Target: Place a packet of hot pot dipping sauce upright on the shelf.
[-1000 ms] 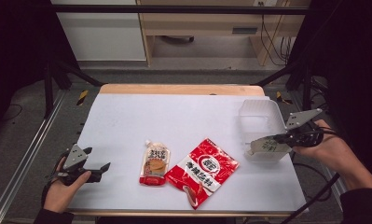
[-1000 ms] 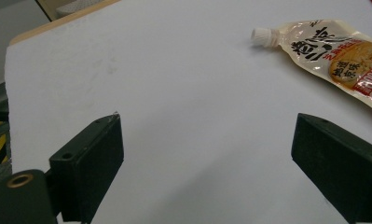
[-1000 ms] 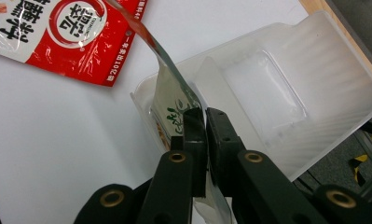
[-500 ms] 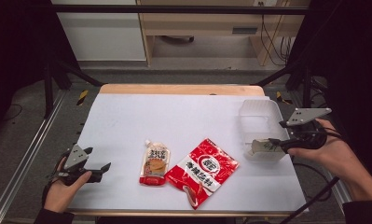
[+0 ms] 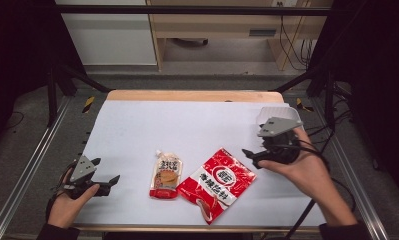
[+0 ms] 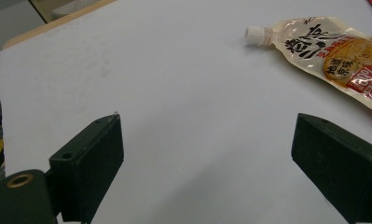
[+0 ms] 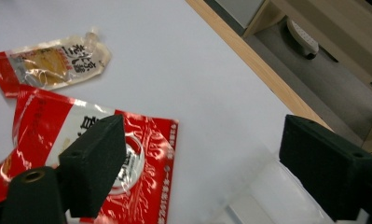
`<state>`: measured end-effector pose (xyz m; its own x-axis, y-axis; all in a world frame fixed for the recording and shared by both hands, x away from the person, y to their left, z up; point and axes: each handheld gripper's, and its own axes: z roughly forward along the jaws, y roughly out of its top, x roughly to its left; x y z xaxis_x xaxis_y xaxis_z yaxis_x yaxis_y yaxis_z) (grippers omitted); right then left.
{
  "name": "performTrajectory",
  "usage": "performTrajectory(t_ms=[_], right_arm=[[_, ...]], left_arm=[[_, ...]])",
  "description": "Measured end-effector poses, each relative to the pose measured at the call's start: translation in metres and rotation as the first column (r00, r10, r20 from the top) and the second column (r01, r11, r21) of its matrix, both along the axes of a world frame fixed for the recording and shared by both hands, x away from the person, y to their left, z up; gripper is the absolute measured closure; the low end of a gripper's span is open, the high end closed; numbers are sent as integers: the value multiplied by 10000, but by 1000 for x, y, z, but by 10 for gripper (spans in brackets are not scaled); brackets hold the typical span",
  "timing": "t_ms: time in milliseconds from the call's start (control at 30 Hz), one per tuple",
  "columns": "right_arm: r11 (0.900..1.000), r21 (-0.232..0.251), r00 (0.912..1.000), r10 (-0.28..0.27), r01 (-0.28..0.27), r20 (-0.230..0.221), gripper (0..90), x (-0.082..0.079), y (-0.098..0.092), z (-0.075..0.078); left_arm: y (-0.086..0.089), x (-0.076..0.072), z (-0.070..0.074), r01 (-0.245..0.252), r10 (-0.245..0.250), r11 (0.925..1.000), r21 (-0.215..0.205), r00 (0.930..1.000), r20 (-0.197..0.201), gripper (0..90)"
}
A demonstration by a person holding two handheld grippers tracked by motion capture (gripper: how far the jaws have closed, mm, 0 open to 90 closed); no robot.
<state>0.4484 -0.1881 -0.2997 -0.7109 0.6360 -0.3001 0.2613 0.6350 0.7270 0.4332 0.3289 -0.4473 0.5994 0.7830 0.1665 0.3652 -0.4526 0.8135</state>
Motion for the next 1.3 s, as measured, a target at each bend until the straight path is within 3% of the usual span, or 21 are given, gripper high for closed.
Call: performTrajectory(t_ms=[167,200,267,467,600,700,833,900,1300], right_arm=[[9987,445,9993,251,-239,-269,162,5,37,-19],[9980,529,9987,360,-341,-371,172,8,52,-27],[9978,561,9982,391,-365,-461,187,9,59,-30],[9950,649,9938,805,-756,-766,384,16,99,-48],[9929,815,9879,962,-866,-1220,433,23,120,-63],[9955,590,9860,826,-747,-1451,469,30,132,-73],[9962,764,9803,547,-408,-1896,534,44,146,-88],[9933,1117,9734,536,-292,-2226,558,50,151,-96],[9908,1347,9597,508,-136,-2763,592,80,181,-138]], left_arm=[[-3,0,0,147,-147,9999,85,9999,-22,90],[-3,0,0,154,-154,9998,106,9999,-17,89],[-3,0,-1,172,-172,9998,115,9999,-10,89],[-4,1,-1,197,-197,9997,141,9998,-22,89],[-8,2,-2,380,-378,9989,281,9993,-83,89],[-9,1,-2,440,-439,9986,295,9990,-53,87],[-9,1,-2,440,-439,9987,254,9990,-41,86],[-9,1,-2,467,-466,9985,300,9989,-55,87],[-12,2,-3,551,-549,9980,294,9985,-65,86]])
